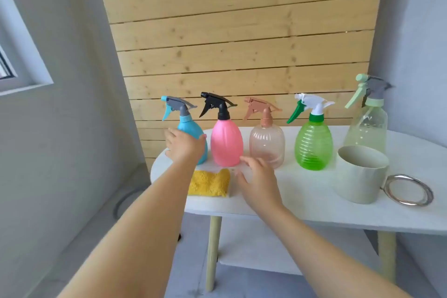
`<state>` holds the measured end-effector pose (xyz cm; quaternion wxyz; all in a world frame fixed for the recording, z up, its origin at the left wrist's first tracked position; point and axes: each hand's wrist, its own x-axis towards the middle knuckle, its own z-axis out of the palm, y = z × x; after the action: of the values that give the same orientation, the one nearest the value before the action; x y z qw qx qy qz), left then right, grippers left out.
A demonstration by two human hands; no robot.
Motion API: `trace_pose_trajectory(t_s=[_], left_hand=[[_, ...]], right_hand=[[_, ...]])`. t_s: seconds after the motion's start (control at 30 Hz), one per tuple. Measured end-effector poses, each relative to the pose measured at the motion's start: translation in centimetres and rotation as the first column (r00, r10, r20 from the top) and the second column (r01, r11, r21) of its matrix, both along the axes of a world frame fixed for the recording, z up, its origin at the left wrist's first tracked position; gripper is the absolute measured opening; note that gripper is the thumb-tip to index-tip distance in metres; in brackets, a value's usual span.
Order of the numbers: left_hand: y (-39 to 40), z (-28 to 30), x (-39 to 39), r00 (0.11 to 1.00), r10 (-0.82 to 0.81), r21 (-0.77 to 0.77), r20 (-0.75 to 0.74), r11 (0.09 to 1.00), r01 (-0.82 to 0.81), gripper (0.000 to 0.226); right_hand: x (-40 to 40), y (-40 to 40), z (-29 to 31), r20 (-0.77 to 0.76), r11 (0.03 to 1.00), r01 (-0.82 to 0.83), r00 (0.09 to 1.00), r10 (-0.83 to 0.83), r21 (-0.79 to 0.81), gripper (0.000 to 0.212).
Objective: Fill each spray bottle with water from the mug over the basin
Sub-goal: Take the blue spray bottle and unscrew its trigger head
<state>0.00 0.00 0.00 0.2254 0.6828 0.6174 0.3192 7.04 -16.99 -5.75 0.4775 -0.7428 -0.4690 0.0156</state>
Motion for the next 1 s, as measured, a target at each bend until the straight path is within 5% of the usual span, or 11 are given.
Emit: trace_pose_trajectory(t_s=[0.17, 0.3, 0.53, 1.0], left_hand=[[1.5, -0.2, 0.9, 0.994, -0.039, -0.031, 0.104, 0.999, 0.042, 0.086], [0.5, -0.5, 0.3, 0.989, -0.021, 0.028, 0.147, 0.999, 0.017, 0.07], [-5.1, 4.2, -3.9, 0.981, -0.021, 0.221, 0.193, 0.975, -0.023, 0.075], [-21.4, 6.6, -11.7, 0.897, -0.284, 0.02, 0.339, 0.955, 0.295, 0.078]], right_hand=[[0.4, 0.7, -1.0, 0.004, 1.0, 0.024, 1.0, -0.024, 0.01, 0.038], [0.1, 0.7, -1.1, 0.011, 1.0, 0.005, 1.0, -0.005, 0.022, 0.038], [-2.6, -2.3, 1.8, -0.05, 0.999, -0.039, 0.998, 0.038, -0.025, 0.054], [-10.1, -13.8, 4.5, -0.354, 0.958, -0.286, 0.895, 0.27, 0.008, 0.101]])
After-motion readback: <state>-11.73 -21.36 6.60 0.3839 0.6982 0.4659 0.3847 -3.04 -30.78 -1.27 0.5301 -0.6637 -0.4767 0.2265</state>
